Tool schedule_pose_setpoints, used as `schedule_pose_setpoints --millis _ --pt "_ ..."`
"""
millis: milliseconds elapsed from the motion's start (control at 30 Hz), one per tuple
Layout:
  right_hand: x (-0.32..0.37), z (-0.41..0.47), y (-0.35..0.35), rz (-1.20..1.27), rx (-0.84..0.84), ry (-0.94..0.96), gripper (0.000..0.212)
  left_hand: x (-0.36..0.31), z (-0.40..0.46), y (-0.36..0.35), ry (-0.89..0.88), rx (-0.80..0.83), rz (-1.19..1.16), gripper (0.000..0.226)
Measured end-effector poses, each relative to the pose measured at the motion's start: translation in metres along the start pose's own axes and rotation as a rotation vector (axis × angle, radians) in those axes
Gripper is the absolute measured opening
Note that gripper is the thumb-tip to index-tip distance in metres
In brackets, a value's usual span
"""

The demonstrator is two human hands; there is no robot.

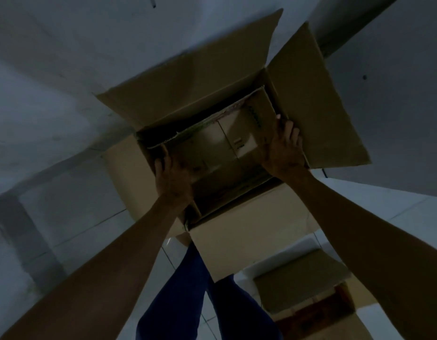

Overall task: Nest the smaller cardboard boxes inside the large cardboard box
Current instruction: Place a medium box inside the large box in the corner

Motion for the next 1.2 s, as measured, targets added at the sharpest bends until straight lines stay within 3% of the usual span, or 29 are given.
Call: schedule_pose_setpoints --millis 100,233,367,533,700,800,867,967,1067,1200 --pt "-0.006 -0.003 0.000 -0.049 -0.008 0.032 0.098 0.017 -0.014 -0.011 0.014 0.002 0.087 0.078" --pt "-0.002 0.002 0.004 -0.050 0.039 0.039 0.101 0.026 -0.021 -0.017 -0.041 -0.033 0.096 0.072" --pt "0.007 0.012 0.010 -0.063 0.187 -0.034 0.109 0.032 -0.016 -0.019 -0.031 -0.014 0.018 0.085" --pt "0.023 0.002 0.005 -0.124 0.353 0.045 0.116 0.036 -0.014 -0.017 -0.044 0.006 0.000 0.086" --pt "0.028 -0.013 -0.001 -0.170 0.155 -0.120 0.102 0.029 -0.013 -0.006 -0.075 0.016 0.128 0.066" --pt "0.026 -0.014 0.001 0.067 0.058 -0.218 0.111 0.015 -0.005 0.001 -0.038 0.075 0.169 0.057" --pt "0.028 -0.018 -0.002 0.236 -0.046 -0.195 0.098 0.002 0.002 0.004 -0.048 0.115 0.243 0.059" --pt "0.036 -0.026 -0.012 0.258 -0.114 -0.087 0.070 -0.019 0.013 0.001 -0.075 0.195 0.345 0.076" --pt "0.036 -0.017 -0.033 0.220 0.032 -0.115 0.060 -0.031 0.029 0.000 -0.041 0.263 0.209 0.080" --pt "0.021 0.028 -0.075 0.223 0.334 -0.135 0.078 -0.046 0.072 -0.022 -0.065 0.307 -0.053 0.088"
Point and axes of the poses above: each hand's wrist, its own z-axis towards the middle knuckle, its own y-axis out of the back of the hand, x = y × z, the point moved 2 cm from there along z, towards the middle knuckle, and after that the axes turned 8 degrees about z, right-handed, at the moved point
